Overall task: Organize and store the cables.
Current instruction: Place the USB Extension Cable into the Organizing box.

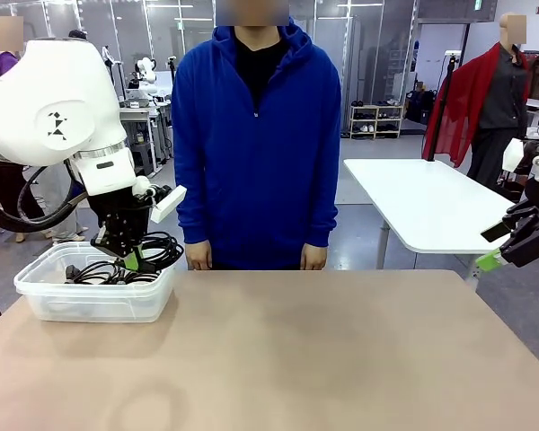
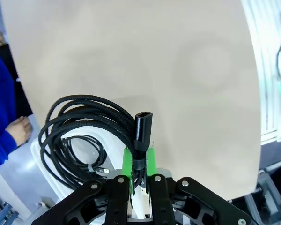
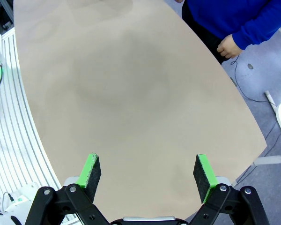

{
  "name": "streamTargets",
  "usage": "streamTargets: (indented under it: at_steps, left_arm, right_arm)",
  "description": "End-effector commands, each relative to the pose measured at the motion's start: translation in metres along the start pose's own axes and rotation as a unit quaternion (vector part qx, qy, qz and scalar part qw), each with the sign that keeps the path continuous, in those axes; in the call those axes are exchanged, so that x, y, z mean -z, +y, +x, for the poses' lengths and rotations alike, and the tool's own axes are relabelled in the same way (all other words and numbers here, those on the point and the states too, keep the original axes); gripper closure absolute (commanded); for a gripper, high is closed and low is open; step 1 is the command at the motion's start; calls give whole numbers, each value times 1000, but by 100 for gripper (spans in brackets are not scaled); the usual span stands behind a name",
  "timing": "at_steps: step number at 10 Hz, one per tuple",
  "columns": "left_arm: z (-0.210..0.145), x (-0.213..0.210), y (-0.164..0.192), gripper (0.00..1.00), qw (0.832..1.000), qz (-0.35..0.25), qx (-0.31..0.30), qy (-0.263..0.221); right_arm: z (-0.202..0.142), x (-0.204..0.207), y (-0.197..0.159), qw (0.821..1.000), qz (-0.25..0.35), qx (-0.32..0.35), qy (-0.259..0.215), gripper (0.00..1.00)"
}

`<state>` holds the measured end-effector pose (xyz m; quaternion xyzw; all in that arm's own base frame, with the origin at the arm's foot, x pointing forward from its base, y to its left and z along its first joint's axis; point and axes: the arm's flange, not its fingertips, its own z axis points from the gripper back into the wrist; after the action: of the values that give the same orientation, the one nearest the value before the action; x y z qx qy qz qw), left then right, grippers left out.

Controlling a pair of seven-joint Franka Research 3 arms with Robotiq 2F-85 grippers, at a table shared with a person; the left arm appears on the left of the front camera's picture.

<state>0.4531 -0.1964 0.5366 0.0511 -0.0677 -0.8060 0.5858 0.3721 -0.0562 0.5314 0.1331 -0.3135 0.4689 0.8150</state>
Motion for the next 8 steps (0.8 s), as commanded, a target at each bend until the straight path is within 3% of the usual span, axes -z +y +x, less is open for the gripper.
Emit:
streamTargets:
  at_steps: [1,4,8]
  left_arm:
    - [-29,-4,2,87,1000,-11,4,4]
    - [-73,3,17,87,1000,19,-5,21]
    - [-96,29,67,87,998,21,-55,30]
  right_arm:
    - [0,1,-1,1000,-2,-1,-6,0]
    - [0,1,-1,1000,-2,-1,-6,0]
    - [0,1,-1,1000,-2,-1,-6,0]
